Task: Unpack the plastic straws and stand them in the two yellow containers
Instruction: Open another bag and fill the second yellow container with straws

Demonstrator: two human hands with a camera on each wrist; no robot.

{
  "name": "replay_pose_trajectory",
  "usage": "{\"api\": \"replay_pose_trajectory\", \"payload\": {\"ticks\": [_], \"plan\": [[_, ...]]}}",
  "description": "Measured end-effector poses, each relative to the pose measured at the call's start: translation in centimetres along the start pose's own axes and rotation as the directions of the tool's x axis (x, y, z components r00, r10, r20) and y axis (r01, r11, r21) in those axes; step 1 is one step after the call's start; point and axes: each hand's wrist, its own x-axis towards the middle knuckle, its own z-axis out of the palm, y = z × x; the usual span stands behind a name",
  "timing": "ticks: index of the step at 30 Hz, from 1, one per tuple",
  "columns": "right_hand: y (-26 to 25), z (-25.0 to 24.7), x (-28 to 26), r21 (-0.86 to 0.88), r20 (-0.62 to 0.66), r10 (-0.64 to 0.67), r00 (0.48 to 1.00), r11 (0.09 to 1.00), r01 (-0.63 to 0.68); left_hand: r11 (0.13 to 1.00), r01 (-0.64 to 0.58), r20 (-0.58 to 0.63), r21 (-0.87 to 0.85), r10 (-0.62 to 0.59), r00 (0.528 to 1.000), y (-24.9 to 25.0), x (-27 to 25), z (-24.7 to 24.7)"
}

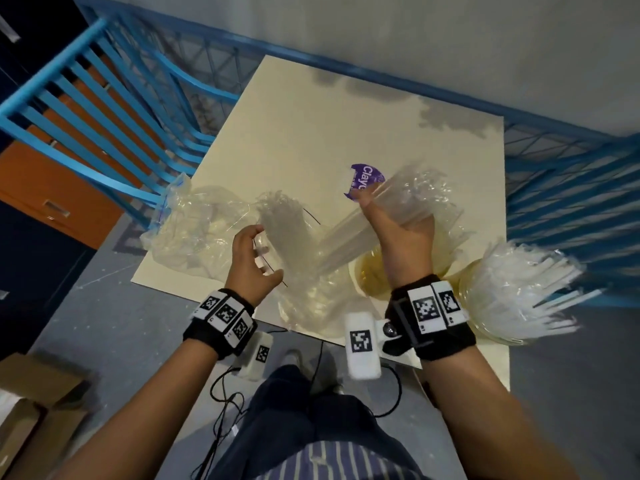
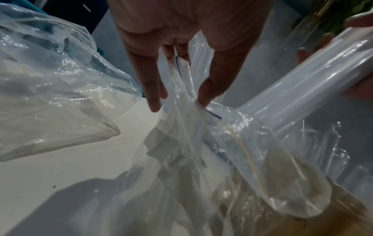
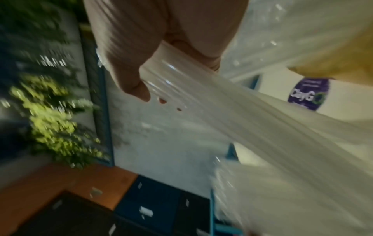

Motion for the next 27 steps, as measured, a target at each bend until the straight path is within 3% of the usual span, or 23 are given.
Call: {"api": "replay_pose_trajectory", "payload": {"ticks": [3, 6, 12, 15, 18, 25, 27], "plan": [[-2.8, -2.6, 0.5, 0.074, -0.151, -0.101, 0.983, 0.991, 0.113, 1.000, 0.019, -0.012, -0.015, -0.019, 1.000, -0.3, -0.3, 0.0], [-4.0, -5.1, 0.7, 0.044, -0.236, -0.177, 0.956, 0.980, 0.193, 1.000, 0.024, -0.017, -0.017, -0.024, 1.000, -0.3, -0.3, -0.1], [-2.5, -7.6, 1.6, 0.023, -0.357, -0.158, 0.920, 0.984, 0.178, 0.999, 0.043, 0.001, -0.013, -0.043, 0.999, 0.0, -0.3, 0.1], [0.7, -7.3, 2.3, -0.166, -0.253, -0.077, 0.964, 0.985, 0.035, 0.999, 0.039, 0.003, -0.001, -0.039, 0.999, -0.1, -0.4, 0.4], [3.6, -7.3, 2.8, -0.402, -0.131, 0.007, 0.991, 0.914, -0.060, 0.999, 0.043, 0.003, -0.006, -0.042, 0.999, 0.1, -0.5, 0.6], [3.0, -8.7, 2.5, -0.504, -0.032, -0.180, 0.983, 0.853, 0.139, 0.998, 0.049, 0.004, -0.051, -0.049, 0.999, 0.4, -0.8, 0.5], [2.2, -8.9, 2.2, -0.501, -0.012, -0.168, 0.986, 0.854, 0.140, 0.997, 0.046, -0.001, -0.057, -0.046, 0.999, 0.5, -0.9, 0.6]]}}
